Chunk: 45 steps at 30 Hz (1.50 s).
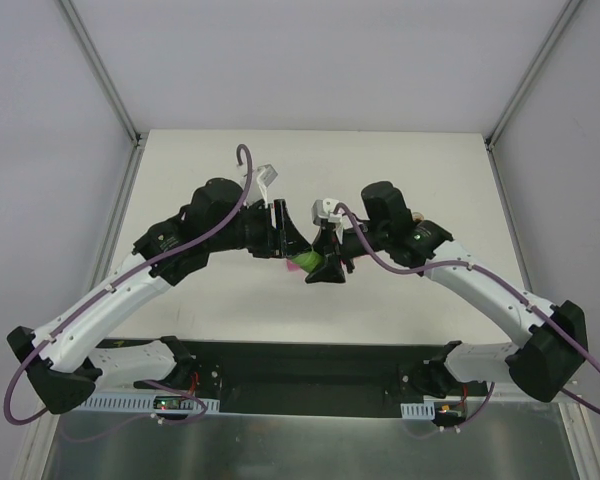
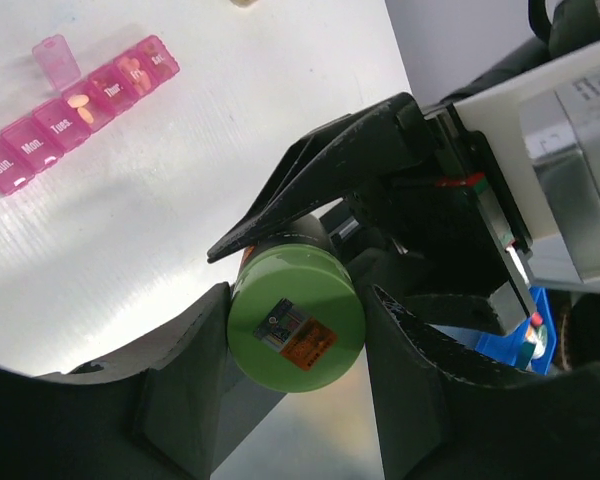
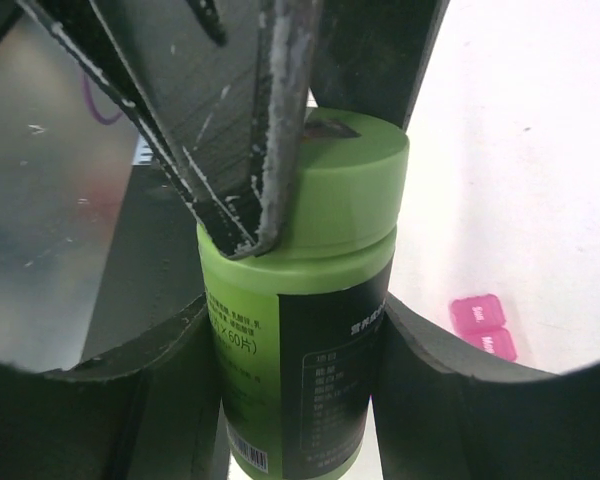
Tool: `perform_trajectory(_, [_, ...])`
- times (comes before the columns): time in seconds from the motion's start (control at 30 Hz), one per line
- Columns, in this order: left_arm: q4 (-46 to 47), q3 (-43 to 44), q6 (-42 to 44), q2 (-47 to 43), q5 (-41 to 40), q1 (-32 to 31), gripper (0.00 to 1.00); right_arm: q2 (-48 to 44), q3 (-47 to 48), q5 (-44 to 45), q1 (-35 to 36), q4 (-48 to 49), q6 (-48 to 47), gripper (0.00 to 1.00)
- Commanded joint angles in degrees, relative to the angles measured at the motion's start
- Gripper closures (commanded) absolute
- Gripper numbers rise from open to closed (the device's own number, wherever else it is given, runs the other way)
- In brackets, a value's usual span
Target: Sort the pills into containers
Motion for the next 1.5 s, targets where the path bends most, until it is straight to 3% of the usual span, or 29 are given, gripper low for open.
perform_trajectory(0.0, [-4.68, 3.56, 8.37, 1.83, 7.1, -0.28, 0.66, 0.17, 2.67, -10.4, -0.25, 4.41, 2.99, 0.92])
perform_trajectory(0.43, [-3.98, 5.24, 19.01, 2.45, 20.99, 1.04, 0.65, 0.27, 0.47, -21.57, -1.48, 17.76, 16.0, 0.92])
perform_trajectory(0.7, [-8.99, 7.35, 25.16, 6.84, 34.87, 3.15, 0.65, 0.18, 0.47, -23.86, -1.3, 19.0, 17.77, 0.92])
perform_trajectory(0.83, [-10.39, 7.17, 27.45, 7.81, 36.3, 3.15, 0.63, 0.27, 0.64, -24.3, -0.95, 19.27, 18.3, 0.92])
perform_trajectory(0.93, [-10.4, 7.0, 28.68, 7.11, 34.03, 3.15, 0.49, 0.44, 0.73, -24.65, -0.87, 19.71, 19.17, 0.92])
perform_trajectory(1.03, [-10.22, 7.78, 29.3, 5.62, 30.08, 3.24, 0.22, 0.44, 0.65, -24.57, -0.87, 19.97, 19.18, 0.92])
perform_trajectory(1.13, [-9.26, 8.84, 27.81, 3.69, 28.04, 4.64, 0.09, 0.35, 0.47, -24.21, -0.87, 19.88, 18.92, 0.92])
perform_trajectory(1.27, [-7.5, 8.75, 24.82, 1.4, 27.07, 7.63, 0.07, 0.18, 0.47, -23.78, -0.87, 19.18, 16.99, 0.92])
perform_trajectory(1.47, [-2.93, 4.19, 14.46, -5.71, 18.39, 8.95, 0.01, -1.4, 2.93, -16.94, -0.87, 5.31, 3.72, 0.92])
